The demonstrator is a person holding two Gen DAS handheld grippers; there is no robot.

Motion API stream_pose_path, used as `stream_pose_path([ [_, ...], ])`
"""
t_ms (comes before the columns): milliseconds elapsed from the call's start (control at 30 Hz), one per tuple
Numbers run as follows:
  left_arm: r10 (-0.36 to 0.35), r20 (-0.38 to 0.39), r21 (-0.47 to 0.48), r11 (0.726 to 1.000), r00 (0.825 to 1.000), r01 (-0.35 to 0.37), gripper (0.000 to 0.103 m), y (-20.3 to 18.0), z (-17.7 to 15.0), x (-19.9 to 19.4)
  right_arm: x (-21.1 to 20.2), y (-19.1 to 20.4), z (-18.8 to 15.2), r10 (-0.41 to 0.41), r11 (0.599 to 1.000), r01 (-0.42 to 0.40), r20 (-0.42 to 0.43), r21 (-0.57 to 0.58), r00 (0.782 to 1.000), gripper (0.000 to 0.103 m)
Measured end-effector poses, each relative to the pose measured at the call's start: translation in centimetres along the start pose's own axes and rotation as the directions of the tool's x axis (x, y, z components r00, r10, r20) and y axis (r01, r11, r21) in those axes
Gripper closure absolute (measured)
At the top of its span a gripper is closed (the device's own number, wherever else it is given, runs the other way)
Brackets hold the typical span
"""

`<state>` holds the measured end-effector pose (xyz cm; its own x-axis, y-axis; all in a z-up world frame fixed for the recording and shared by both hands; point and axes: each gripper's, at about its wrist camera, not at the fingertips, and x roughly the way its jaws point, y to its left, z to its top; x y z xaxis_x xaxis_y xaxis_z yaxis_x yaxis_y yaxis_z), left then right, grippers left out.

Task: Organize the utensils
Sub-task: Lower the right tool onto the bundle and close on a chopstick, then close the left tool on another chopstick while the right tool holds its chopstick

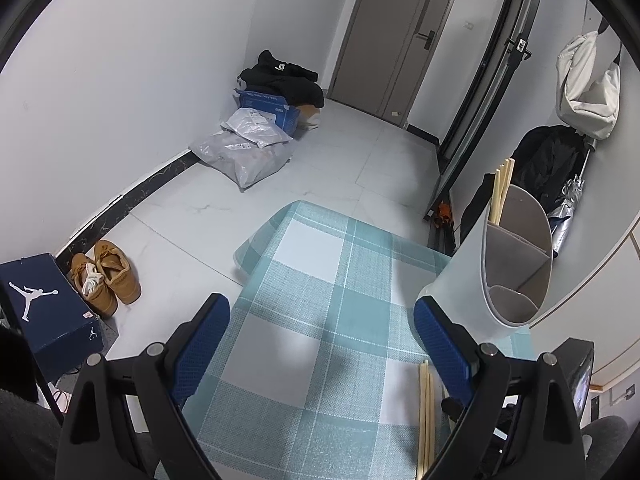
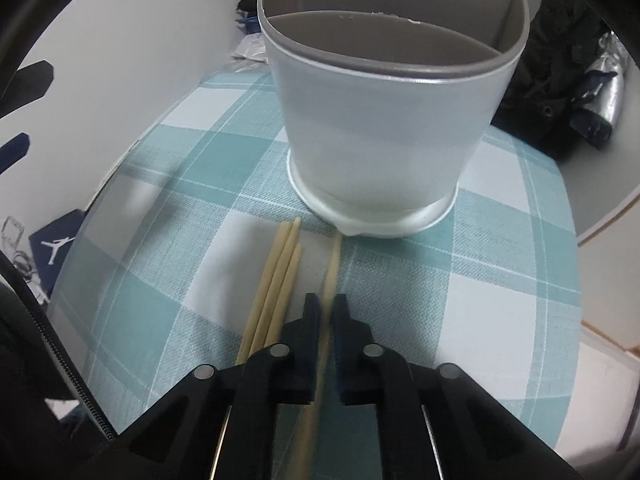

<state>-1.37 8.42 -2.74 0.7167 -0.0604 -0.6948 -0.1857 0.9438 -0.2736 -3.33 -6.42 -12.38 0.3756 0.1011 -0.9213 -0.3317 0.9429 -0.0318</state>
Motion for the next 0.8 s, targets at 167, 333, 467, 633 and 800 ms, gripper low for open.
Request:
stream_pose_path([
  [167,-0.01,0.0,-0.02,1.0,1.0,0.01,0.011,0.3,0.1,-0.3,-0.7,-0.3,-0.6,0.054,0.998,-0.055,-0.056,-0.029,0.997,0.098],
  [333,-0.016,-0.003,-0.039,0.999,1.0,0.016,0.011,0.5,0.2,-0.3,-1.0,0.6,-0.7,0.053,0.994,-0.061,-0.087,-0.092,0.995,0.097],
  [467,-0.002,-0.006,-0.039,0.999,1.0,0.001,0.011,0.5,0.0,-0.1,-0.6,1.8,0.2,0.011,0.988,-0.021,-0.065,-0.153,0.998,0.092],
  [633,0.033,-0.017,-0.007,0.999,0.999,-0.033,0.011,0.4,-0.7,0.3,0.4,2.0,2.1,0.019,0.99,-0.023,-0.029,-0.137,0.999,0.086],
  [800,0.067,-0.051,0.007,0.998,0.996,-0.066,0.011,0.4,-1.3,1.2,1.1,0.7,2.0,0.044,0.992,-0.045,-0.005,-0.114,0.999,0.085],
])
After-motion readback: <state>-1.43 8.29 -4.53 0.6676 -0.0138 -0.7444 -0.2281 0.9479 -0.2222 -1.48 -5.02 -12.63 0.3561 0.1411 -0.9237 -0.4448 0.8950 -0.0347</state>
